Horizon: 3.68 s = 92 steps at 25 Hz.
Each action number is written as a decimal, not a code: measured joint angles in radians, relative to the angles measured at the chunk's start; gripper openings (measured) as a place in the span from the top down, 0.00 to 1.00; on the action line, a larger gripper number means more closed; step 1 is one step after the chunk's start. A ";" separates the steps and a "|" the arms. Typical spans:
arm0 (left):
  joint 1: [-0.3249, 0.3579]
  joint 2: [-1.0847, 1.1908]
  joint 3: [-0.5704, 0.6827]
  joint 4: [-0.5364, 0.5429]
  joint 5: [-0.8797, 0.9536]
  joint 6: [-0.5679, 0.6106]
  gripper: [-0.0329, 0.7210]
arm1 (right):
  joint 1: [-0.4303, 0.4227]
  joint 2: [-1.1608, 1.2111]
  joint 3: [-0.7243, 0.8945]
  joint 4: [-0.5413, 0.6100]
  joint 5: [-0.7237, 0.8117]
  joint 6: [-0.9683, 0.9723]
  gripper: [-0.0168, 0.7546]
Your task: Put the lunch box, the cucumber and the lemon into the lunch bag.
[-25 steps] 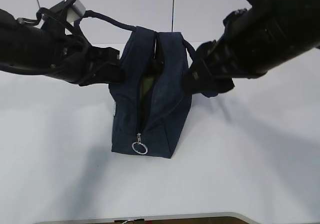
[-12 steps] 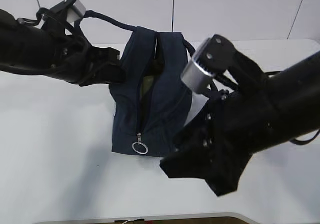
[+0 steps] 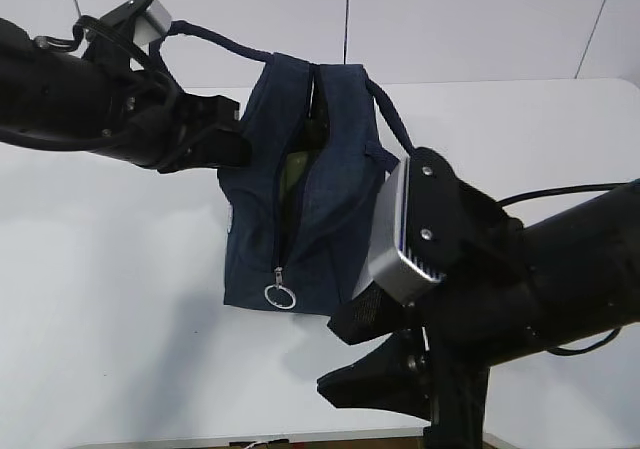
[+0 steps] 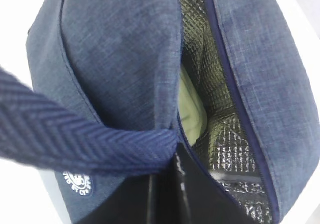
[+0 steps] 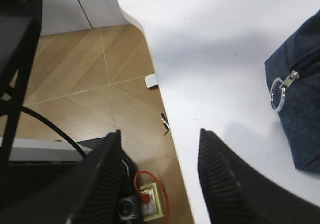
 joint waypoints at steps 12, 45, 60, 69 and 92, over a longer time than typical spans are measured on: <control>0.000 0.000 0.000 0.000 0.004 0.000 0.96 | 0.000 0.125 0.002 0.398 -0.164 -0.484 0.46; 0.000 0.000 0.000 0.002 0.015 0.000 0.96 | 0.000 0.422 -0.123 0.604 -0.281 -0.792 0.46; 0.000 0.000 0.000 0.003 0.036 0.000 0.96 | 0.000 0.503 -0.200 0.606 -0.150 -0.762 0.46; 0.000 0.000 0.000 0.003 0.038 0.000 0.96 | 0.000 0.519 -0.206 0.606 -0.136 -0.750 0.46; 0.000 0.000 0.000 0.003 0.038 0.000 0.96 | 0.000 0.544 -0.246 0.604 -0.119 -0.716 0.61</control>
